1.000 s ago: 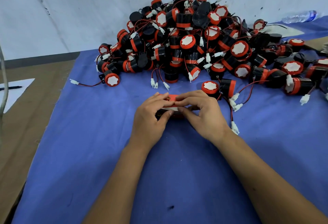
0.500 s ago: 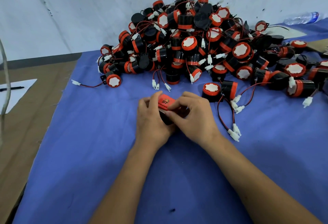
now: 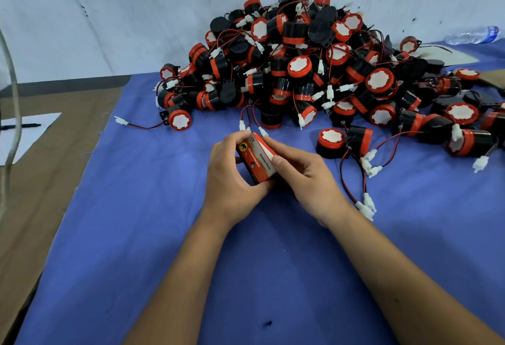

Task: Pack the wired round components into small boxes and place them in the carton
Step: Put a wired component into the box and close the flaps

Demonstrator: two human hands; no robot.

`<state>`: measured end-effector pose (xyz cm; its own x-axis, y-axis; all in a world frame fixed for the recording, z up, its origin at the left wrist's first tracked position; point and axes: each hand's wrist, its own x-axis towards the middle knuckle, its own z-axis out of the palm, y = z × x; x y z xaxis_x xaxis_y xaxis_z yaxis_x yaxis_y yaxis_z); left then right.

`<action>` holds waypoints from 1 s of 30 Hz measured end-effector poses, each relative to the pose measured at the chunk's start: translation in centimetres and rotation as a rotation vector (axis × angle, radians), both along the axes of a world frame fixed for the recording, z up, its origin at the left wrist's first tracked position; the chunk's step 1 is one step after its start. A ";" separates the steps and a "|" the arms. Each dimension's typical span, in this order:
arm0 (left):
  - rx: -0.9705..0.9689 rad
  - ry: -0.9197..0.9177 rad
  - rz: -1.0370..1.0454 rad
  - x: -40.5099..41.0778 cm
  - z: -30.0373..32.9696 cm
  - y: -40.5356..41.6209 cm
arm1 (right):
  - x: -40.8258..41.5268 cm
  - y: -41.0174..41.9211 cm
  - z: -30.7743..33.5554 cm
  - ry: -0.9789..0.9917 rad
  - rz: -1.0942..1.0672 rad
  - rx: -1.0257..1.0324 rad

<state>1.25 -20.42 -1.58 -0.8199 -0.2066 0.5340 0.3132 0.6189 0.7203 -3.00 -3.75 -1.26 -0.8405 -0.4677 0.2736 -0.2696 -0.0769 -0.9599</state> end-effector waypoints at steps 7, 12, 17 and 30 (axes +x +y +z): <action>-0.098 0.070 0.087 -0.2 0.0 0.6 | 0.3 -0.4 -0.5 -0.161 -0.259 -0.242; -0.101 0.092 0.169 -0.3 -0.3 0.8 | 0.4 -0.9 -0.5 -0.088 -0.327 -0.190; -0.070 0.087 0.201 -0.3 -0.2 1.0 | 1.0 -0.9 -0.5 -0.073 -0.197 -0.183; -0.077 -0.015 0.269 -0.2 -0.4 1.6 | 0.8 -1.7 -1.0 -0.053 -0.336 -0.066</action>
<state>1.08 -18.82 -2.00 -0.7492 -0.3770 0.5445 0.1199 0.7314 0.6713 -2.22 -5.48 -2.29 -0.9584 -0.1450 0.2458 -0.2403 -0.0547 -0.9691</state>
